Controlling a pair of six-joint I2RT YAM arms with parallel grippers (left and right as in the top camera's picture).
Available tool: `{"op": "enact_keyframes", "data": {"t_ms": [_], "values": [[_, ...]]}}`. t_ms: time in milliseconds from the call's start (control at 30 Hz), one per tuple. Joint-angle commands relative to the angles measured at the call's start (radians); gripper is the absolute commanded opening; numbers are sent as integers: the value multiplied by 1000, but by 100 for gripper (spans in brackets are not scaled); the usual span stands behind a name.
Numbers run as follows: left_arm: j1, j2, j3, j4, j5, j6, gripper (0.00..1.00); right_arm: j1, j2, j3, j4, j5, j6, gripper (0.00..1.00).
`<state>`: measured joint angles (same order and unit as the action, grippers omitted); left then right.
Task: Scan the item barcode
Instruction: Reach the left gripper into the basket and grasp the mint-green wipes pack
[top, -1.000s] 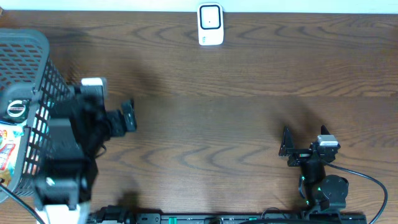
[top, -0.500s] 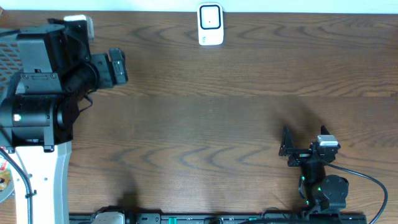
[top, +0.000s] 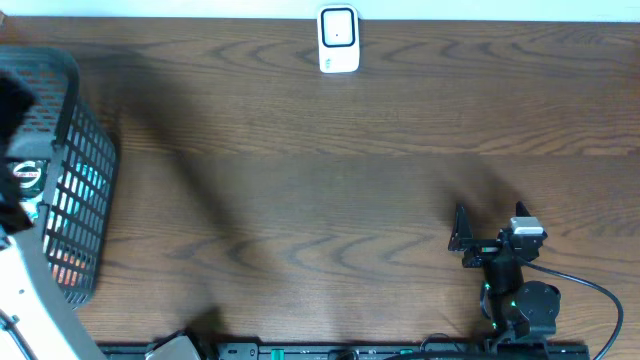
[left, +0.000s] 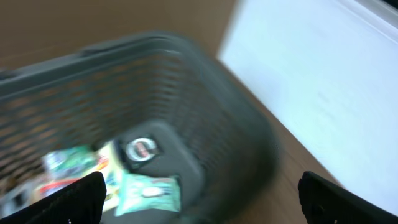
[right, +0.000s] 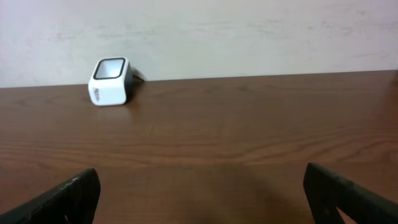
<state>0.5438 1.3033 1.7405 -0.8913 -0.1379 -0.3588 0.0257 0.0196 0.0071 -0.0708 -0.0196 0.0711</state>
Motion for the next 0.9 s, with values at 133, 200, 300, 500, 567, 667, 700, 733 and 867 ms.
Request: {"op": "enact_keyframes", "data": {"t_ms": [133,200,300,500,567,667,700,733,867], "values": [[166,174,10,-68,39,-87,99,-5,0,-2,-4,-2,-9,99],[185,217,-2,-76,41,-77,98,-5,0,-2,-4,-2,-9,99],[209,264,-30,-66,48,-35,99,-5,0,-2,-4,-2,-9,99],[256,386,-56,-30,214,109,99,-5,0,-2,-4,-2,-9,99],[264,434,-57,-31,243,135,99,-5,0,-2,-4,-2,-9,99],[265,497,-57,-32,273,154,97,-5,0,-2,-4,-2,-9,99],[264,519,-61,-30,286,163,96,-5,0,-2,-4,-2,-9,99],[264,535,-68,-26,289,164,96,-5,0,-2,-4,-2,-9,99],[266,590,-117,6,283,164,91,-5,0,-2,-4,-2,-9,99]]}}
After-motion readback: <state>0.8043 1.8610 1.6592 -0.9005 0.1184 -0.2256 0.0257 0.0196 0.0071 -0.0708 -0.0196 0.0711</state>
